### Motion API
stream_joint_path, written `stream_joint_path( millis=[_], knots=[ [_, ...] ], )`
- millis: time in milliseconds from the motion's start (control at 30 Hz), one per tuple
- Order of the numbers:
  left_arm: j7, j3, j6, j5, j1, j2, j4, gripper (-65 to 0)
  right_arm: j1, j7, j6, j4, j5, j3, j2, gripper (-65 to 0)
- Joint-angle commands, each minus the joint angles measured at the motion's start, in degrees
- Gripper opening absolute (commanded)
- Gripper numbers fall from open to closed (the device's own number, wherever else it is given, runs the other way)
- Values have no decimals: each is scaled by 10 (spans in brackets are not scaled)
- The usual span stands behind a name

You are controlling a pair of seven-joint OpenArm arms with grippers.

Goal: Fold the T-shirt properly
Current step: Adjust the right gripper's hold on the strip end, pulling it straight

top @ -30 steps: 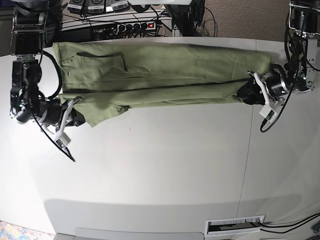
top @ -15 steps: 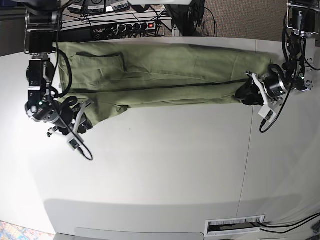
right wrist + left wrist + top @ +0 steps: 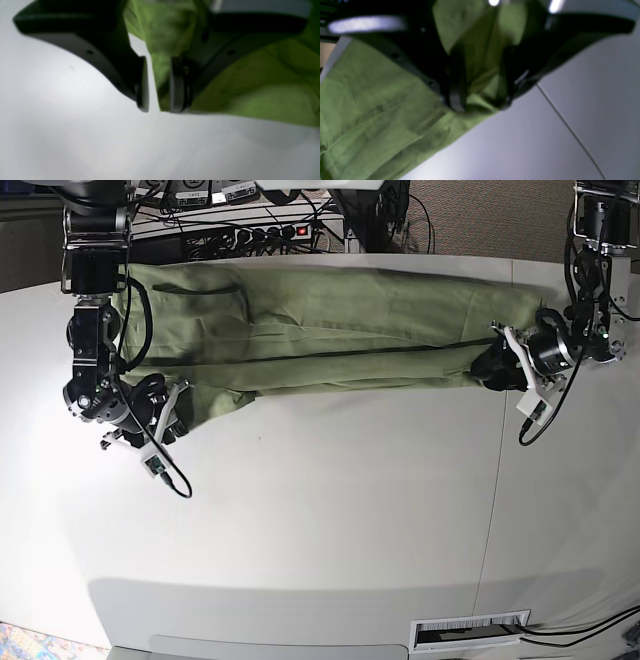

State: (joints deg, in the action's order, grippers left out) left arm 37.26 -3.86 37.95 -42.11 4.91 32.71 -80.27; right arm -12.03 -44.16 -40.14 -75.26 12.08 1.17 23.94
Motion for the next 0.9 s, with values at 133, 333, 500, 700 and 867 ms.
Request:
stream_joint_path(
  millis=[133,333,500,700,867],
  knots=[
    [22,0,-4,18,0,6,-2,-411,-23,11,1,62,9,-4,10,-492],
    [21,0,-4,18,0,6,-2,-411,-24,-42,1,85,85,-4,10,-496],
    [21,0,-4,19,0,6,-2,-411,-31,-116,1,85,146,-4,10,-639],
    [21,0,-4,31,0,7,-2,-411,-42,-142,1,85,211,-4,25,-650],
    [21,0,-4,31,0,7,-2,-411,-42,-175,1,85,294,-4,43,-650]
  ],
)
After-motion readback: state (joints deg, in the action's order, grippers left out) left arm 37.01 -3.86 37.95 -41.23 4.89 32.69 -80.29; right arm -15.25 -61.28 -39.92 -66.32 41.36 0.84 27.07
